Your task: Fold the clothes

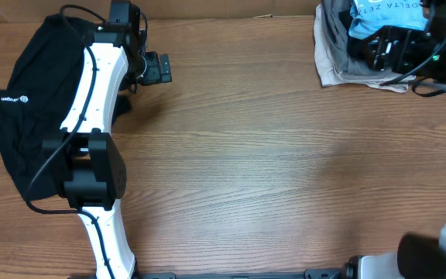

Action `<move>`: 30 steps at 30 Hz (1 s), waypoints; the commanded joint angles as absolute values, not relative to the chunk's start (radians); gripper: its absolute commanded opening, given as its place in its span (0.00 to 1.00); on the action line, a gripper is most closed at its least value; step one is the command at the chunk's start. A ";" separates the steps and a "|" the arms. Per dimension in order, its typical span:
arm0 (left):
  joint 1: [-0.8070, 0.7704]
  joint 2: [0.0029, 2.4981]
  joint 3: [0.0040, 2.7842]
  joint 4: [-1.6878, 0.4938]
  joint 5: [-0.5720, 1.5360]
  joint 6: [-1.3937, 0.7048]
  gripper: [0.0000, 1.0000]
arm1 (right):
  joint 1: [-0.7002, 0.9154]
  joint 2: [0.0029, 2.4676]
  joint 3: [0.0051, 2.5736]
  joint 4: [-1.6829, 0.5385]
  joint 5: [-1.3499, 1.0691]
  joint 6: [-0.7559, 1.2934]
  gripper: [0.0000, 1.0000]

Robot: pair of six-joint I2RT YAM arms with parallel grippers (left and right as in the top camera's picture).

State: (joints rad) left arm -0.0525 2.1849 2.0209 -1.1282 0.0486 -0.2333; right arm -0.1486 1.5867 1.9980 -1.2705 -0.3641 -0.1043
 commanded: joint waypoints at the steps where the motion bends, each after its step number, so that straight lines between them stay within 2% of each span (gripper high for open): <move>1: -0.060 2.186 2.016 -1.124 0.041 -0.240 1.00 | -0.070 1.373 1.820 -1.149 -0.269 -0.158 1.00; 3: -0.060 2.186 2.016 -1.124 0.041 -0.240 1.00 | -0.041 1.222 1.609 -0.985 -0.265 -0.158 1.00; 12: -0.059 2.186 2.016 -1.124 0.041 -0.240 1.00 | -0.014 0.654 0.836 -0.593 -0.262 -0.101 1.00; 17: -0.059 2.186 2.016 -1.124 0.041 -0.240 1.00 | -0.010 0.431 0.510 -0.335 -0.263 -0.024 1.00; 22: -0.059 2.186 2.016 -1.124 0.041 -0.240 1.00 | 0.002 0.275 0.262 -0.138 -0.266 -0.022 1.00; 30: -0.059 2.186 2.016 -1.124 0.041 -0.240 1.00 | 0.000 0.108 0.101 -0.068 -0.221 -0.022 1.00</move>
State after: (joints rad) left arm -0.0525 2.1849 2.0182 -1.1282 0.0471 -0.2337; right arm -0.0048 0.1585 0.1383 -0.0856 -0.2577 -0.0299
